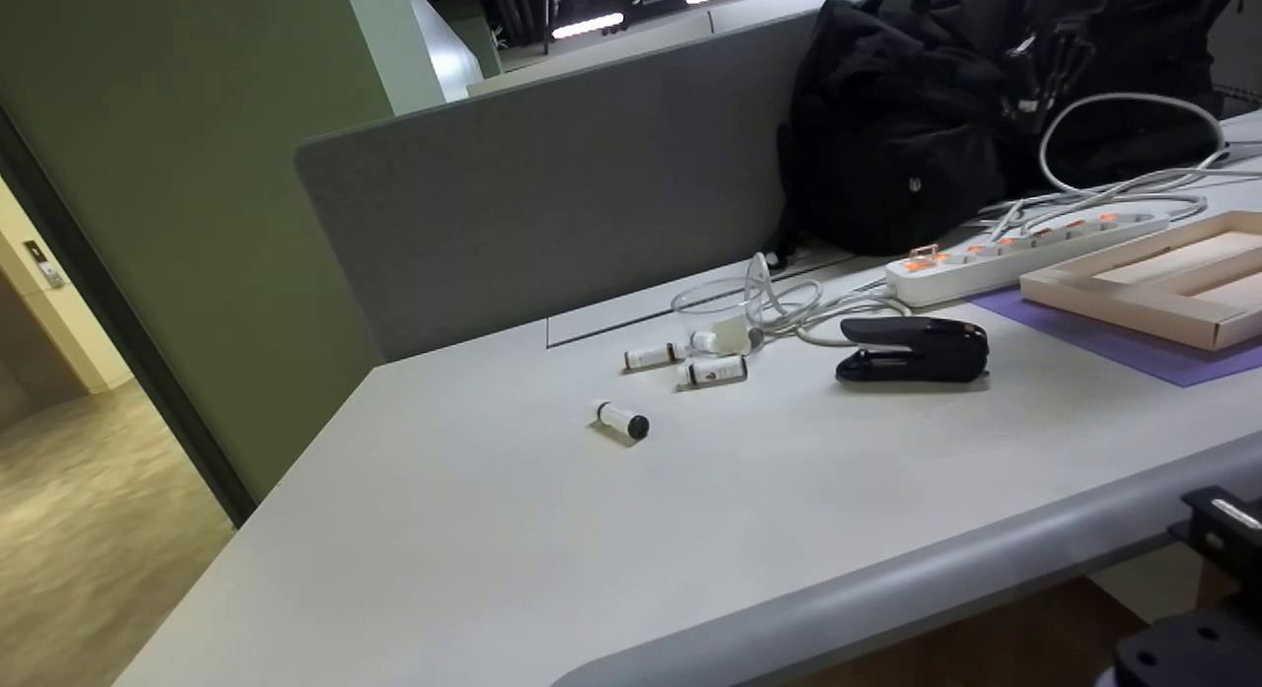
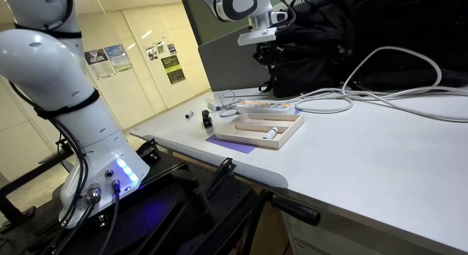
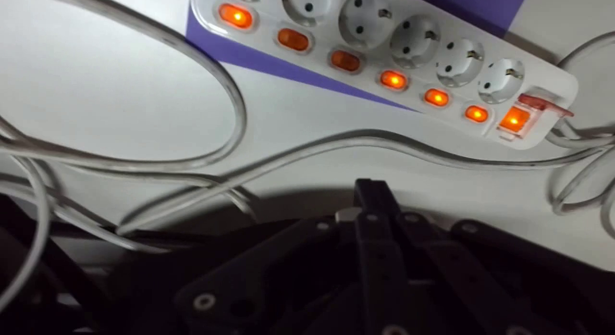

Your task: Press the stapler and turn off the first switch on the right

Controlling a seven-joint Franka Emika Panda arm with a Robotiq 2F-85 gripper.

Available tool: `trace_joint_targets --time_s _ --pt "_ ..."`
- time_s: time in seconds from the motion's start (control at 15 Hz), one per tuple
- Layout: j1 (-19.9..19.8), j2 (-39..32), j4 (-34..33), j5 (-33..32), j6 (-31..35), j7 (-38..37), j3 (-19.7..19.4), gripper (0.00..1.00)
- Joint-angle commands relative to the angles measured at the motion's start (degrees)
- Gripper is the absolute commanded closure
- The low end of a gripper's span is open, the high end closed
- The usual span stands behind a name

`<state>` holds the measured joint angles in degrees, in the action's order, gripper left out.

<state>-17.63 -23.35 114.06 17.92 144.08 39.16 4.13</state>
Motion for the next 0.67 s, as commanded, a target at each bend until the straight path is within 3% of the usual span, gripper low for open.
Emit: trace_joint_targets --time_s 0.0,0.13,0.2,0.6 --pt "-0.67 -1.37 1.25 3.06 -0.09 -4.43 -1.69 1.00" --pt "-0.21 -1.99 1.83 2.17 -0.27 -8.78 -3.73 1.00" --pt "-1.24 -2.33 0.99 2.15 -0.13 -3.95 -1.97 1.00" --pt "-1.31 -3.07 0.95 1.97 0.07 -3.78 -1.81 1.00"
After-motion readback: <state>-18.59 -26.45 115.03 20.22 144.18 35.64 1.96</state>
